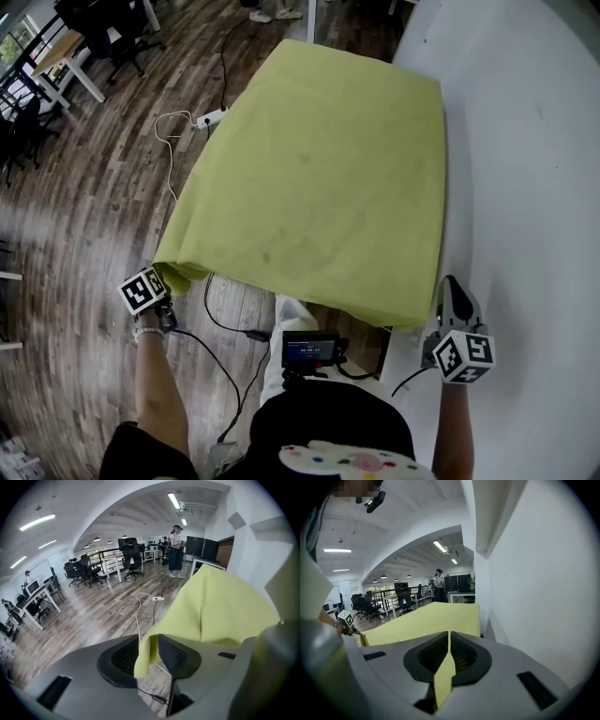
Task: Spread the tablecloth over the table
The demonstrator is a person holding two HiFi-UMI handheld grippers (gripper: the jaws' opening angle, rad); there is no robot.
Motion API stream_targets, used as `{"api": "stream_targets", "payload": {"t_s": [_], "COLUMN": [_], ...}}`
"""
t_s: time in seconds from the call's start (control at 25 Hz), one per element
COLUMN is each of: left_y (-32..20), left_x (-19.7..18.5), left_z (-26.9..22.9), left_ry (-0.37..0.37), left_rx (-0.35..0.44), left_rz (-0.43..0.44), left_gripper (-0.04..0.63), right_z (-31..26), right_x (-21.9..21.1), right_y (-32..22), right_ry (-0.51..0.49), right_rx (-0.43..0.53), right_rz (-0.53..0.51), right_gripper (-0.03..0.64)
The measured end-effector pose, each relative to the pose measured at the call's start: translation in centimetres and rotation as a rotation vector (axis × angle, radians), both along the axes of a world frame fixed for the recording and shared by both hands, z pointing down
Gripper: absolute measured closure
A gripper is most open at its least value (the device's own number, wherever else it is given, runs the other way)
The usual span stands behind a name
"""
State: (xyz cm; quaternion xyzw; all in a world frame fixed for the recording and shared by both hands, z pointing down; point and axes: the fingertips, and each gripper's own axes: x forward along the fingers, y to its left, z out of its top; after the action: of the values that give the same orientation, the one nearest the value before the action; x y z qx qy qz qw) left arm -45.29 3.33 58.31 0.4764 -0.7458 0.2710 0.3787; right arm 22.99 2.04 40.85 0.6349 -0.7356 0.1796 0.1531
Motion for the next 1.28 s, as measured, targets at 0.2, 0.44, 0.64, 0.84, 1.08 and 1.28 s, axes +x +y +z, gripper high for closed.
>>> {"api": "stream_targets", "payload": {"t_s": [0.2,0.44,0.64,0.84,1.08,1.28], "left_y": [0.0,-2.4,-4.5,-4.2,-2.3,-1.1], "left_x": [2.0,8.6,16.9,26.1,33.9,37.4], "left_z": [-2.9,-10.2,-18.3,-23.5,-26.6,-28.3], "left_ry": [0.001,-0.033,-0.061,-0.044,0.041,0.052], "left_rx": [0.109,0.331,0.508,0.619,0.694,0.742], "left_rz": [0.074,0.253,0.491,0.718,0.906,0.997], "left_gripper": [0.445,0.572,0.580,0.580,0.580,0.580], "right_z": [-0.3,-1.7,-4.2,-6.9,-9.3,-10.7], "right_x": [-0.3,-2.1,-4.1,-6.1,-8.3,-9.8], "right_y": [0.0,-0.2,0.6,2.2,3.5,3.7], "right_ry": [-0.018,-0.014,-0.003,0.028,0.026,0.031], "right_rx": [0.018,0.073,0.141,0.206,0.271,0.316], "right_rz": [-0.003,-0.049,-0.086,-0.134,-0.199,-0.231], "right_gripper": [0.575,0.575,0.575,0.575,0.575,0.575]}}
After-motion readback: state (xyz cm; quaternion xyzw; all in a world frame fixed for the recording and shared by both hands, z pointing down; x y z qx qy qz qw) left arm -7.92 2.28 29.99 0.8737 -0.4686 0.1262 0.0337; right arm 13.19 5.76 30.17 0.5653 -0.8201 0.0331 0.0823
